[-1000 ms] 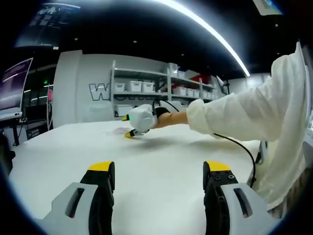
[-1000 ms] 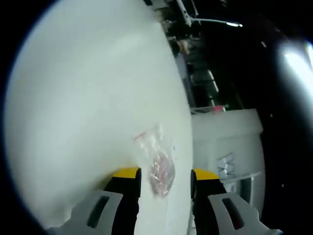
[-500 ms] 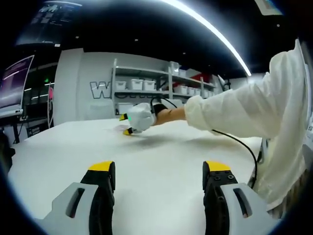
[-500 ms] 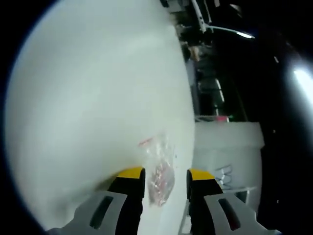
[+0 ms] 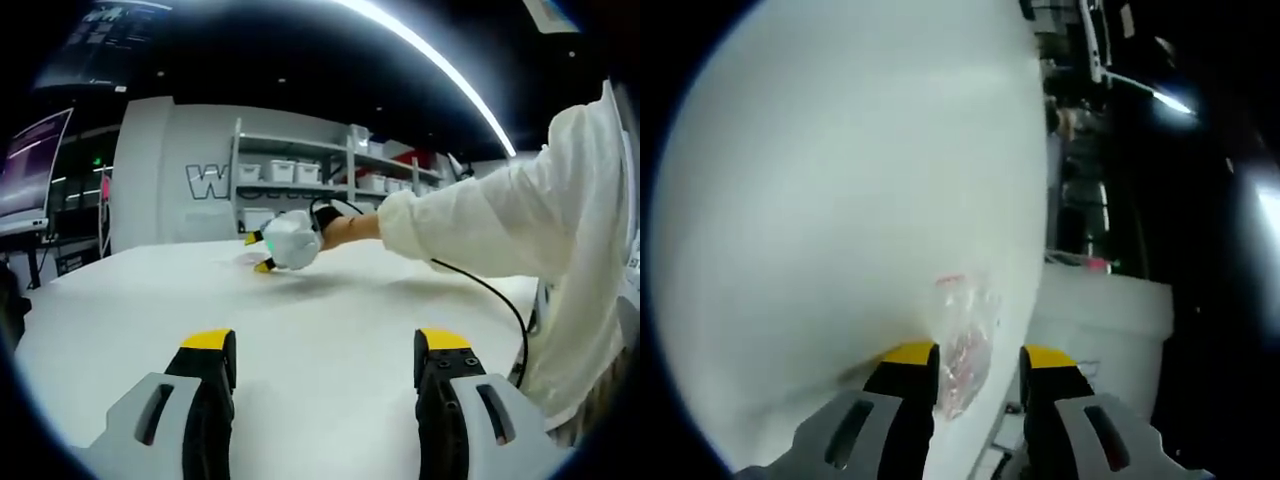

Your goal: Open the resealable bag by pulling the two sides of the seal apart until the entire bag opening is separated and visibly accessible.

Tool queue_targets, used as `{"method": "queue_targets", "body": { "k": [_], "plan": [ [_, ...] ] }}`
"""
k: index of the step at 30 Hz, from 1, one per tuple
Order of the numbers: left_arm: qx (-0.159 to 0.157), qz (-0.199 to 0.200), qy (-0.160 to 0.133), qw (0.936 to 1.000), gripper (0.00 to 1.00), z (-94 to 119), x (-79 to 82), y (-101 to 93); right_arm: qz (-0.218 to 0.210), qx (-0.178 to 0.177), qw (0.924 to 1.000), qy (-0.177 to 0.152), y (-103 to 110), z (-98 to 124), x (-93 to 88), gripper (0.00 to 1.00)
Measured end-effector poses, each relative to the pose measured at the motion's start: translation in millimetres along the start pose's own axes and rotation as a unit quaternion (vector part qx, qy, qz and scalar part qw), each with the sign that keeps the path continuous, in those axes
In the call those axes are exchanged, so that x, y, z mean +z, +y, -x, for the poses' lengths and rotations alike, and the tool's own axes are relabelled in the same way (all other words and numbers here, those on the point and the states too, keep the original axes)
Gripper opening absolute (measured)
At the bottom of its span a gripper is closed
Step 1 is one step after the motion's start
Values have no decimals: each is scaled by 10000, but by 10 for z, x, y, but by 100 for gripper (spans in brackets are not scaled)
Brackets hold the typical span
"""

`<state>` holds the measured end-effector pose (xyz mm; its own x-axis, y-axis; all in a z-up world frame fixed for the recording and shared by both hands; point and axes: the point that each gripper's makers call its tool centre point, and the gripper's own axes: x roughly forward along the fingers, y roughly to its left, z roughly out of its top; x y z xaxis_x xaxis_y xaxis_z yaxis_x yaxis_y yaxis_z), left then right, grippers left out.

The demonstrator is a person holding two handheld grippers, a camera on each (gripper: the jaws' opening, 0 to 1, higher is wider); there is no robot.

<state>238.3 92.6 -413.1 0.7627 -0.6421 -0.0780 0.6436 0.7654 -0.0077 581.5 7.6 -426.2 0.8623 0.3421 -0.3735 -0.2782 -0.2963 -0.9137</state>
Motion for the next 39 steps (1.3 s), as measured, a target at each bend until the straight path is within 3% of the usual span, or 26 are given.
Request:
{"method": "queue_targets", "body": {
  "k": [8,16,39],
  "plan": [
    [-14,1,9,10000,71,1,1,8,305,172,9994,-38,20,-46,25,25],
    [34,18,-10,10000,71,24,8,50,214,318,9992,-124,98,-99,128,8],
    [69,55,5,10000,71,9,-16,86,109,324,9994,50,119,-168,83,1]
  ]
}}
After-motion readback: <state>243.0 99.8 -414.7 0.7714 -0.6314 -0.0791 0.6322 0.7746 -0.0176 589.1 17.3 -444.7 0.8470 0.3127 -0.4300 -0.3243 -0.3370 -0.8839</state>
